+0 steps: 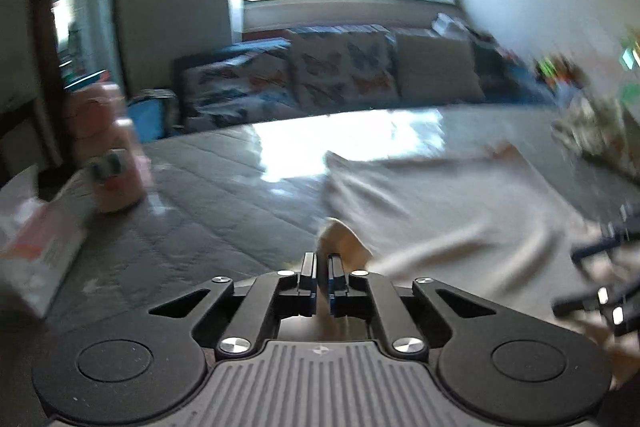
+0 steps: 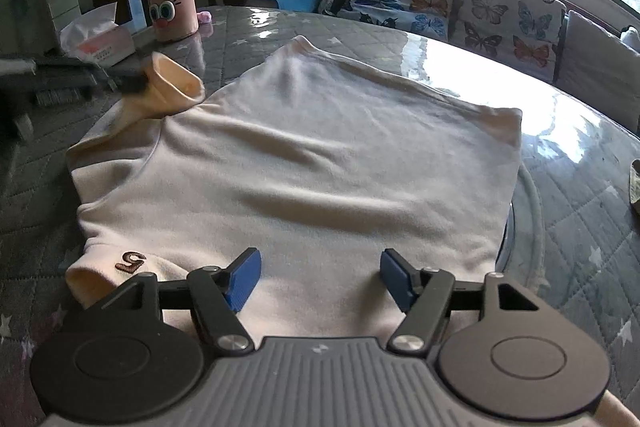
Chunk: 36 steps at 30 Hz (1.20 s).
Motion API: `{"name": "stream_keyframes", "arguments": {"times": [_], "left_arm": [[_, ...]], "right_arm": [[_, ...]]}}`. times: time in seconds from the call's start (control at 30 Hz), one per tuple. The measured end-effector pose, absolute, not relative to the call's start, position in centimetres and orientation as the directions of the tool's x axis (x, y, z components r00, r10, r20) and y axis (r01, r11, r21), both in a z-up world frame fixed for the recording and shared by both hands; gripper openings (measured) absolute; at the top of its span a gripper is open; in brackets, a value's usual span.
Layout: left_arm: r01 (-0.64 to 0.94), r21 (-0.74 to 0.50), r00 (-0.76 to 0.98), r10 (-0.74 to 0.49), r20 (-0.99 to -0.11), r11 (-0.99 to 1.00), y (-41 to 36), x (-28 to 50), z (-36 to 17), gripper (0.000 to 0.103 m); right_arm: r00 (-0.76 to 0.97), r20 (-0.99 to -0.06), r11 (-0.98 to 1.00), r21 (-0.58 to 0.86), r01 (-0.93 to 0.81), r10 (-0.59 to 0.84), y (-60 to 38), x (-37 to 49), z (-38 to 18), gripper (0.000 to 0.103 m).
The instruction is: Fold clothes
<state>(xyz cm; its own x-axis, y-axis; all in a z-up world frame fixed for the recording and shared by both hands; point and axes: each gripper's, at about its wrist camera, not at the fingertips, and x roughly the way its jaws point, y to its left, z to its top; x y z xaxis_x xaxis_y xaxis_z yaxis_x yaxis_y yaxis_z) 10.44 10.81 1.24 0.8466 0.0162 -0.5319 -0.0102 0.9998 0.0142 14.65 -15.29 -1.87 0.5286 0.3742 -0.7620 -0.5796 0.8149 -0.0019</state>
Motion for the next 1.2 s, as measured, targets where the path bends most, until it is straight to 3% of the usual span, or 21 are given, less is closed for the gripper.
{"name": "stream_keyframes", "arguments": {"times": [0.27, 0.57, 0.7, 0.83, 1.2], "left_arm": [[-0.272, -0.067, 0.846, 0.206, -0.491, 0.96, 19.4, 8.2, 3.2, 0.004], [-0.487, -0.064, 0.703, 0.347, -0.621, 0.871, 25.5, 6.9, -0.3, 0.007], [-0.472, -0.075, 0.715, 0.331, -0.615, 0.879, 24.7, 5.9, 0.1, 0.011], [-0.381, -0.058, 0.75, 0.272, -0.603, 0.923, 21.9, 6.8, 0.8, 0.032], [-0.144, -0.008, 0.771, 0.107, -0.627, 0.989, 13.8, 8.5, 0.2, 0.033]], "right_arm": [[0.533, -0.766, 0.822, -0.01, -0.569, 0.359, -15.1, 14.6, -1.9, 0.07], [0.537, -0.769, 0.827, -0.02, -0.562, 0.347, -15.1, 14.4, -1.9, 0.073], [0.533, -0.77, 0.819, -0.024, -0.573, 0.35, -14.9, 14.1, -1.6, 0.073], [0.528, -0.769, 0.811, -0.023, -0.585, 0.359, -14.7, 13.8, -1.7, 0.073], [0.523, -0.765, 0.802, -0.013, -0.597, 0.377, -15.8, 11.9, -1.3, 0.073]]}}
